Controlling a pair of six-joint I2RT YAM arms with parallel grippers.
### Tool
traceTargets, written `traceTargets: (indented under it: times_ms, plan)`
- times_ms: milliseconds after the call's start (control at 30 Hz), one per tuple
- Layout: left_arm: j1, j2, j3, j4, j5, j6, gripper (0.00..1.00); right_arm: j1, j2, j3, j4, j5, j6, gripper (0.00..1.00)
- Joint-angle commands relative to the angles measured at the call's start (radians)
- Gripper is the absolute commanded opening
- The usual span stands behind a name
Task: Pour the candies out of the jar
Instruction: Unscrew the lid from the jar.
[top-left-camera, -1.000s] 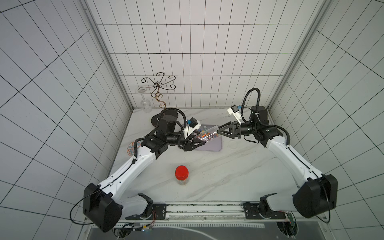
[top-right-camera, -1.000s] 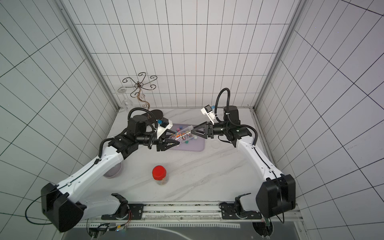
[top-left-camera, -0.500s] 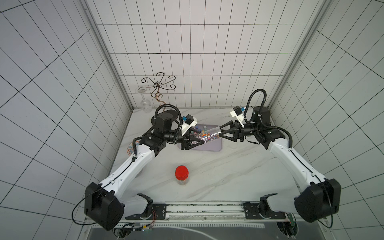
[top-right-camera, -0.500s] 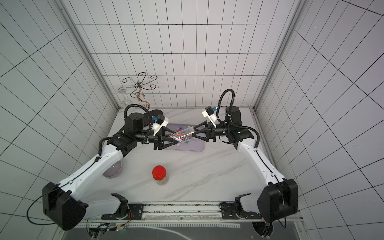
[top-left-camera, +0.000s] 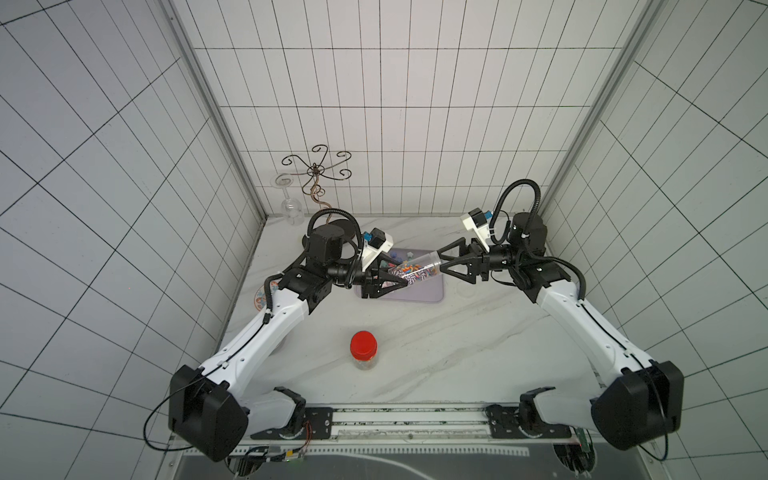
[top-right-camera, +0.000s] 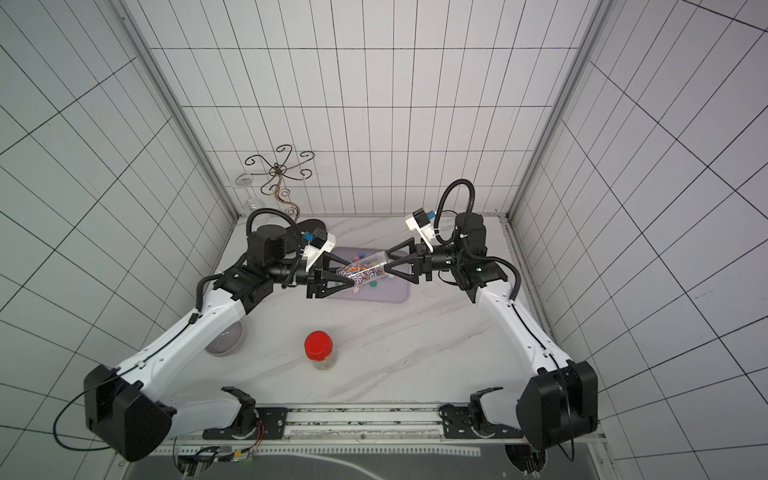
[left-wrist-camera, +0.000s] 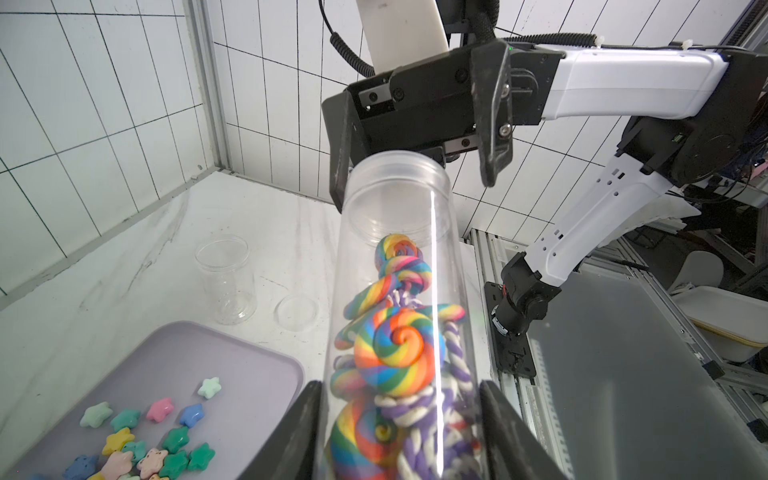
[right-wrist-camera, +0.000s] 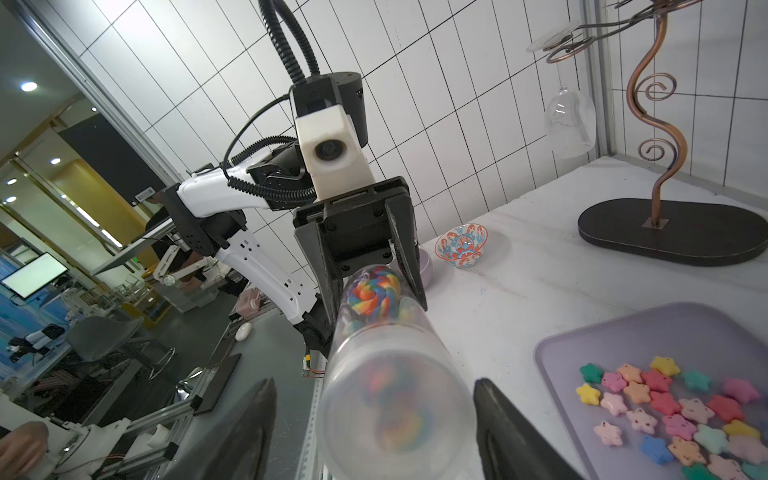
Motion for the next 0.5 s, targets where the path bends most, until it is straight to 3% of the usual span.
traceTargets:
  times_ms: [0,233,467]
  plan:
    - [0.005,-0.033,-0.005,0.010,-0.014,0.038,0.34,-0.024,0.005,-0.015,0.058,0.036,0.156,0.78]
    - [0.003,-0.067,-0.002,-0.012,-0.139,0.067,0.34,-0.088,0.047,0.012,0.053,0.073,0.422,0.81]
    - [-0.076,-0.177,-0.114,0.074,-0.408,0.127,0.33,-0.122,0.056,-0.022,0.034,0.016,0.580,0.82]
